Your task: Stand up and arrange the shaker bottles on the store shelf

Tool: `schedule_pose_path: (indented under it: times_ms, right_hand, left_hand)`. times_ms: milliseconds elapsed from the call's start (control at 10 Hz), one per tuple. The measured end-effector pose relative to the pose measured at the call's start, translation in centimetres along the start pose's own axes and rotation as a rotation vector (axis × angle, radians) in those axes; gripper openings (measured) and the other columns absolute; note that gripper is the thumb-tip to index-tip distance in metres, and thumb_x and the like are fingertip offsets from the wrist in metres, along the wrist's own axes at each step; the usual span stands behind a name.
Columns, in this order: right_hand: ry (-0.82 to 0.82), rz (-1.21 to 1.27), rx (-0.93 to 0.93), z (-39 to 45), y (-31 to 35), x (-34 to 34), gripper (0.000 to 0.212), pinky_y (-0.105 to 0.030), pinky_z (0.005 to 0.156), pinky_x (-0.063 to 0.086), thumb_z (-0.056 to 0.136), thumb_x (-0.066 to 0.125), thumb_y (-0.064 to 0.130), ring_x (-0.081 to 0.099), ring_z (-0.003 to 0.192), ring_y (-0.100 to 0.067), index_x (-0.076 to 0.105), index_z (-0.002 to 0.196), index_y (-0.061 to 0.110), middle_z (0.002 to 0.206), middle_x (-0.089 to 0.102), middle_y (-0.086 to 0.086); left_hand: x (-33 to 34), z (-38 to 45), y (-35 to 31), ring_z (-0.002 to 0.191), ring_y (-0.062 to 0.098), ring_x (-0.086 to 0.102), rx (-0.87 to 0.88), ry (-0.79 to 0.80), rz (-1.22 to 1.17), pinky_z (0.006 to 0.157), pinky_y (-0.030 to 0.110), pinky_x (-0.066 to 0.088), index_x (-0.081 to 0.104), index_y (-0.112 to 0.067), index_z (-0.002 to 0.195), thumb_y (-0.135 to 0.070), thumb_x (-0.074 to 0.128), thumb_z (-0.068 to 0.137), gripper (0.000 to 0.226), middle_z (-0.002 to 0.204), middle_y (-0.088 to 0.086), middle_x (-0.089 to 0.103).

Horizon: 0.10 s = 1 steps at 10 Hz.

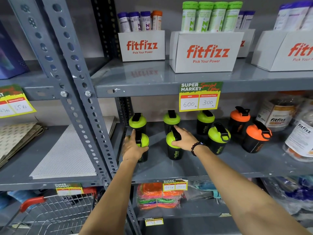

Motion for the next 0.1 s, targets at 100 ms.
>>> schedule_pose_path:
  times_ms: [100]
  right_hand:
    - [-0.009, 0.018, 0.012, -0.39, 0.51, -0.27, 0.092, -0.037, 0.115, 0.026, 0.078, 0.069, 0.029, 0.024, 0.144, -0.027, 0.012, 0.151, 0.024, 0.156, 0.024, -0.01]
  left_hand:
    - [-0.02, -0.33, -0.1, 0.138, 0.035, 0.03, 0.005, -0.011, 0.016, 0.106, 0.052, 0.04, 0.006, -0.028, 0.146, -0.035, 0.077, 0.07, 0.105, 0.155, 0.012, 0.018]
Point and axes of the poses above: each hand's wrist, its own z-axis towards the middle knuckle, its own x-axis out of the palm, y = z × x, the point moved 2 cm from there along z, towards the middle knuckle
